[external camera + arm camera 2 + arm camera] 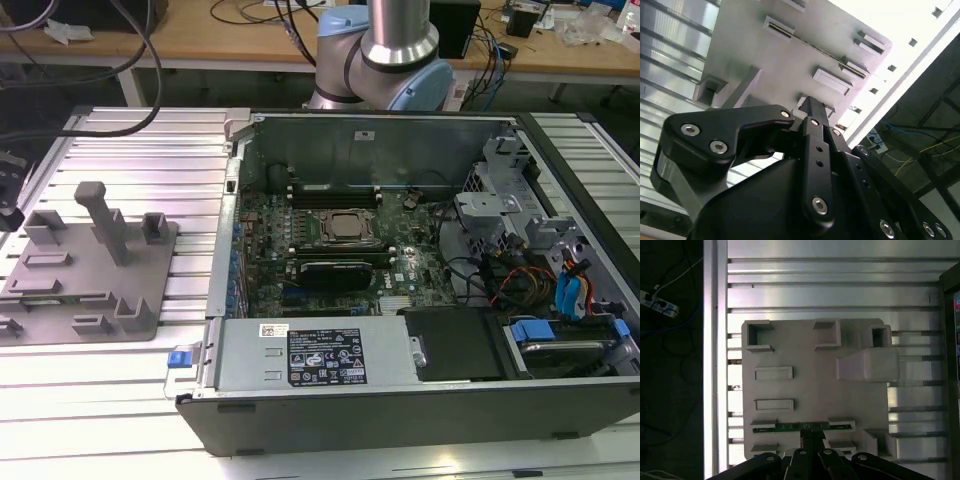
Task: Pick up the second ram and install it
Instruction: 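Pick up the second ram and move it above second insertion slot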
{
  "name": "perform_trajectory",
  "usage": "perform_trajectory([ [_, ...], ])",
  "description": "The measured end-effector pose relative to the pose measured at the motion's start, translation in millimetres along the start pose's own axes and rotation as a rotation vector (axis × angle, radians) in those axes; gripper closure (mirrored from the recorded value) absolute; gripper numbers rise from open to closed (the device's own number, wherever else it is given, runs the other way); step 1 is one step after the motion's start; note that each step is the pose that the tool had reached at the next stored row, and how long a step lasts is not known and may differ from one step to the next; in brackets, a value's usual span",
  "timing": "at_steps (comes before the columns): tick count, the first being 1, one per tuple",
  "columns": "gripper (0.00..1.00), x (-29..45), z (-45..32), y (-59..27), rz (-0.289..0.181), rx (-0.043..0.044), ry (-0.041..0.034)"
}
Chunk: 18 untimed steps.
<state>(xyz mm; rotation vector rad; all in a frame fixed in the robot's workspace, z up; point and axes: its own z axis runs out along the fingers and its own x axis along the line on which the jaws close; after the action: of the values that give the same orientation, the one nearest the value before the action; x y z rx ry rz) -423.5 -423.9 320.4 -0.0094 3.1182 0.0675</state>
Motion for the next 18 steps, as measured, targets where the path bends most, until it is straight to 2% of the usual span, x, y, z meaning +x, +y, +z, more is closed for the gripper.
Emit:
perform_trajectory([
  [1, 0.92, 0.0, 0.5, -0.1, -0.023, 0.0065, 0.0055],
  [2, 0.92, -0.1, 1.0, -0.2, -0.054, 0.0166, 0.0123],
  [3, 0.92, 0.0, 1.2, -0.1, -0.096, 0.0177, 0.0141],
  [6, 0.92, 0.0, 2.2, -0.1, -0.23, 0.0185, 0.0187],
  [10, 0.92, 0.1, 3.0, -0.1, -0.319, 0.0179, 0.0216],
  [11, 0.92, 0.1, 3.8, -0.2, -0.385, 0.0166, 0.0236],
  [13, 0.92, 0.1, 4.2, -0.2, -0.459, 0.0154, 0.026],
  [16, 0.92, 0.1, 4.7, -0.2, -0.561, 0.0134, 0.0291],
  [18, 0.92, 0.1, 5.1, -0.2, -0.605, 0.0125, 0.0303],
])
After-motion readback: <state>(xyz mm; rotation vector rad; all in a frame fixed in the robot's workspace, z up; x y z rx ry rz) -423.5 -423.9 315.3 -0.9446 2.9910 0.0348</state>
